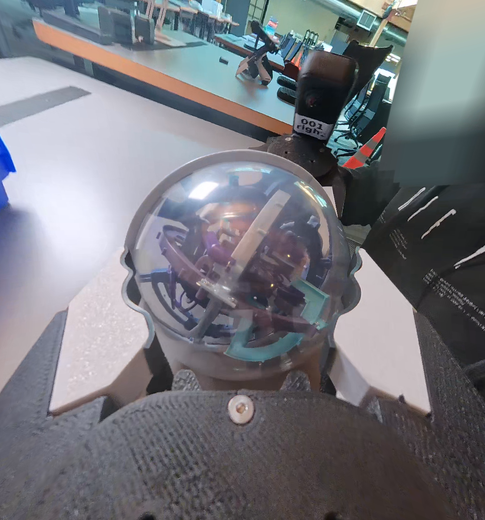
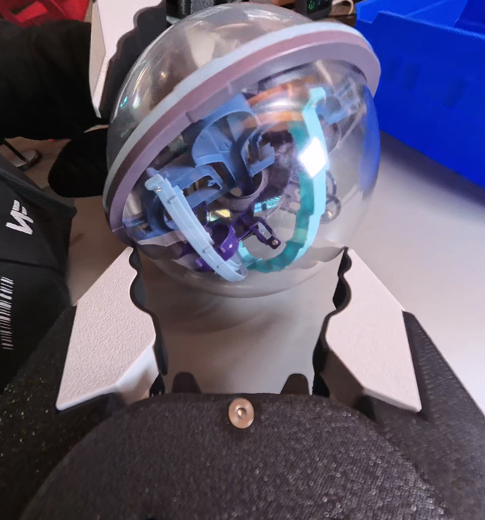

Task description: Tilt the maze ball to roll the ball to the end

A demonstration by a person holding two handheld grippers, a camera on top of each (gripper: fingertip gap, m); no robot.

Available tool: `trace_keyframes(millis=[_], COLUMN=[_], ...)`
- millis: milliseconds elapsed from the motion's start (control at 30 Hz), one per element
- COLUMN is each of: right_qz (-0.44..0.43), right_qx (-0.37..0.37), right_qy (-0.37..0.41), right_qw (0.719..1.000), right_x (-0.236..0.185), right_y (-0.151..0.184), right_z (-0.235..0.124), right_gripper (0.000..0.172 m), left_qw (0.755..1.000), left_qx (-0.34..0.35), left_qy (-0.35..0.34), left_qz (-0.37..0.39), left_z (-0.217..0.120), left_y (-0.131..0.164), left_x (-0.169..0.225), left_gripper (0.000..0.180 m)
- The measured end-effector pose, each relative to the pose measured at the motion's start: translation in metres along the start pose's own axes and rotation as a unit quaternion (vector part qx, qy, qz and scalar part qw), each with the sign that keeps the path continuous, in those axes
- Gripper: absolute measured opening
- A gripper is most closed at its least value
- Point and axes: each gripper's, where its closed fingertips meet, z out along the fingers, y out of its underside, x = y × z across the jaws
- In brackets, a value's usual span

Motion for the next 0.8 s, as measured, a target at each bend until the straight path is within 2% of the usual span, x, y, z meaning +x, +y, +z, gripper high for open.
trace_keyframes(millis=[167,400,567,667,800], right_qz=[0.04,0.065,0.093,0.083,0.027], right_qx=[0.006,0.002,0.021,0.036,0.059], right_qy=[-0.045,-0.053,-0.034,-0.019,0.024], right_qw=[0.998,0.996,0.995,0.996,0.998], right_x=[-0.015,-0.031,-0.034,-0.033,-0.022], right_y=[-0.002,-0.004,-0.013,-0.019,-0.033], right_z=[0.001,0.018,0.032,0.035,0.021], right_gripper=[0.132,0.14,0.14,0.14,0.14], left_qw=[0.996,0.988,0.983,0.978,0.975], left_qx=[0.043,0.086,0.123,0.141,0.134], left_qy=[-0.019,-0.041,-0.057,-0.068,-0.085], left_qz=[0.078,0.122,0.126,0.141,0.155], left_z=[-0.011,-0.03,-0.042,-0.047,-0.045], left_y=[0.0,0.003,0.004,0.004,0.006], left_x=[0.011,0.019,0.022,0.025,0.021], left_gripper=[0.143,0.141,0.14,0.14,0.14])
